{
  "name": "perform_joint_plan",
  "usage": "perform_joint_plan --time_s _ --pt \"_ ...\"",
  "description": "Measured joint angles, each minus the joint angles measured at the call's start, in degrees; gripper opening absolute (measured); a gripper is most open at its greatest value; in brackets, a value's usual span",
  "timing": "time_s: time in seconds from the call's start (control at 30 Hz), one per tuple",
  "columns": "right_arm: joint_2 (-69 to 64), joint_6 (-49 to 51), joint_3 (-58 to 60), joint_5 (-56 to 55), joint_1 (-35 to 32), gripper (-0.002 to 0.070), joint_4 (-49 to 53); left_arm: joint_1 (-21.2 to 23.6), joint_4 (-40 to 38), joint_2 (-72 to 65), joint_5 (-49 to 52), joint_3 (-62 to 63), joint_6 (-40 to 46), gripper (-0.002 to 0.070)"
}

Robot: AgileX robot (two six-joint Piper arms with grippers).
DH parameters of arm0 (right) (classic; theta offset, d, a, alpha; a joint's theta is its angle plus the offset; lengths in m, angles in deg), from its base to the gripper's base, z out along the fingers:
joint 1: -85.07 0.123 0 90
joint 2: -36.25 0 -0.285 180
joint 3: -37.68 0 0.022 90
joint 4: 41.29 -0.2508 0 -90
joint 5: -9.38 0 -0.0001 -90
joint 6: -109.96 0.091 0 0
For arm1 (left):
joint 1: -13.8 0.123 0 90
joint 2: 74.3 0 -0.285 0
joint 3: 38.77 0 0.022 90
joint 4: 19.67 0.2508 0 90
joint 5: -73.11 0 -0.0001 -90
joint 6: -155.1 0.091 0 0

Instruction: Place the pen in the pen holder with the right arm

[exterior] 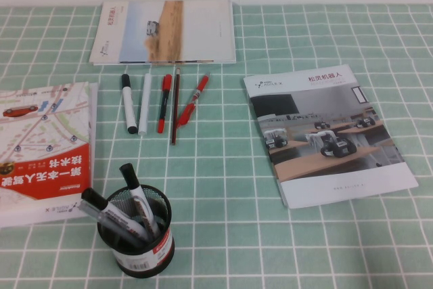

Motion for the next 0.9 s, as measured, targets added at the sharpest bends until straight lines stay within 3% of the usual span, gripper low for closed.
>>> perform_joint_plan --time_s 0.17,0.37,0.9 --pt "0.00 -1.04 0.00 -0.90 0.00 -0.0020 -4.44 0.00 0.00 0.00 0.00 0.00 0.00 -0.0004" --pt "-3.01 -1.35 -6.34 7.97 0.00 -0.0020 -4.57 0.00 0.00 0.00 0.00 0.00 0.00 -0.0004" --pt "-51.14 -1.71 -38.57 36.27 0.22 -0.0020 11.81 0.00 0.00 0.00 0.00 0.00 0.00 -0.0004"
